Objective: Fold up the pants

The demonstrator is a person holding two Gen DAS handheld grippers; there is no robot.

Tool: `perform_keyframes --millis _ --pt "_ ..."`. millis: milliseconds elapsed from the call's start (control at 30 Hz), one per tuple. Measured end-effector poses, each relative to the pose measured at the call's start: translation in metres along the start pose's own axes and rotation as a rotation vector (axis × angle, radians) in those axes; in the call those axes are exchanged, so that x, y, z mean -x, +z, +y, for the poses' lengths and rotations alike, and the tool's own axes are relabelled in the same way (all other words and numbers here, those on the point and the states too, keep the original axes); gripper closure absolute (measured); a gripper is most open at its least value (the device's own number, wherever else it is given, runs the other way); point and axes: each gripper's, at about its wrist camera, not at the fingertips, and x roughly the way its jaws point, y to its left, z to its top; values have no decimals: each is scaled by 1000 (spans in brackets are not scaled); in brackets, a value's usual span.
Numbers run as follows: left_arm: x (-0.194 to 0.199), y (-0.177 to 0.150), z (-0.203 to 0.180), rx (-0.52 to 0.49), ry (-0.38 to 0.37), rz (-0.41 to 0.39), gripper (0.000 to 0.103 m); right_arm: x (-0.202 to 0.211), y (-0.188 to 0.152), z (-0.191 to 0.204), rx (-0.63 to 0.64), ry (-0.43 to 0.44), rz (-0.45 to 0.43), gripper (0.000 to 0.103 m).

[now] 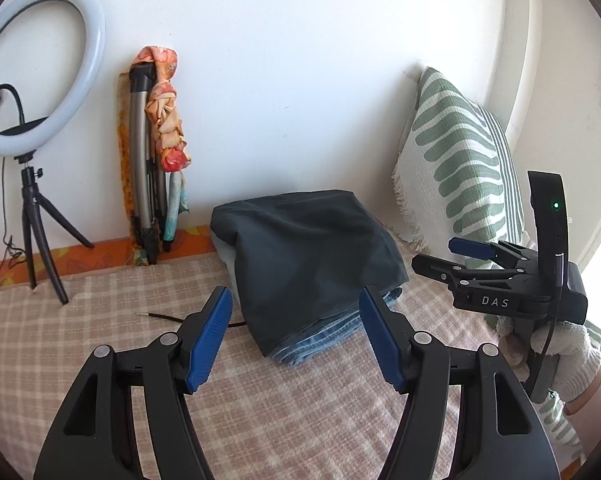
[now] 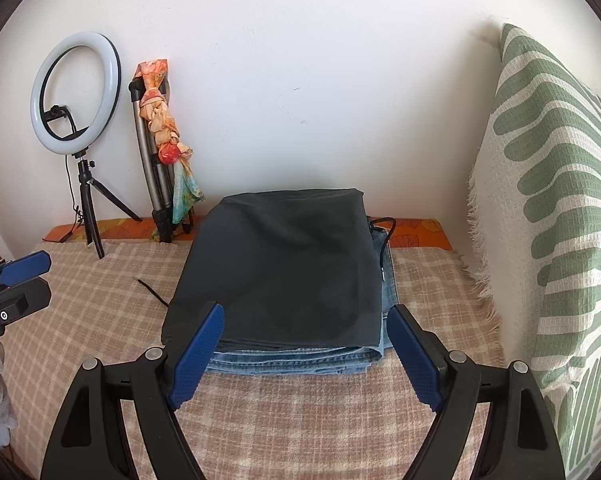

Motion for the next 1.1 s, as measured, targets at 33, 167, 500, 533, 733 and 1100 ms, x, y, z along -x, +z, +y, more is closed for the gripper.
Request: perform_keyframes --millis 33,167,500,533,733,1100 --pt "7 -3 0 -1 2 -5 37 8 -4 5 0 1 -5 17" --pt "32 -18 -1 -4 0 -17 35 32 -20 24 0 6 -17 17" --pt "84 -64 0 6 -10 -23 30 81 -60 69 -7 39 -10 13" --pt "88 -69 1 7 -5 -24 29 86 -65 73 -4 35 -11 12" --pt "107 -97 8 36 5 -16 29 110 -95 87 -32 38 -16 9" --pt "122 -142 14 37 43 12 29 132 -145 108 -40 24 -26 6"
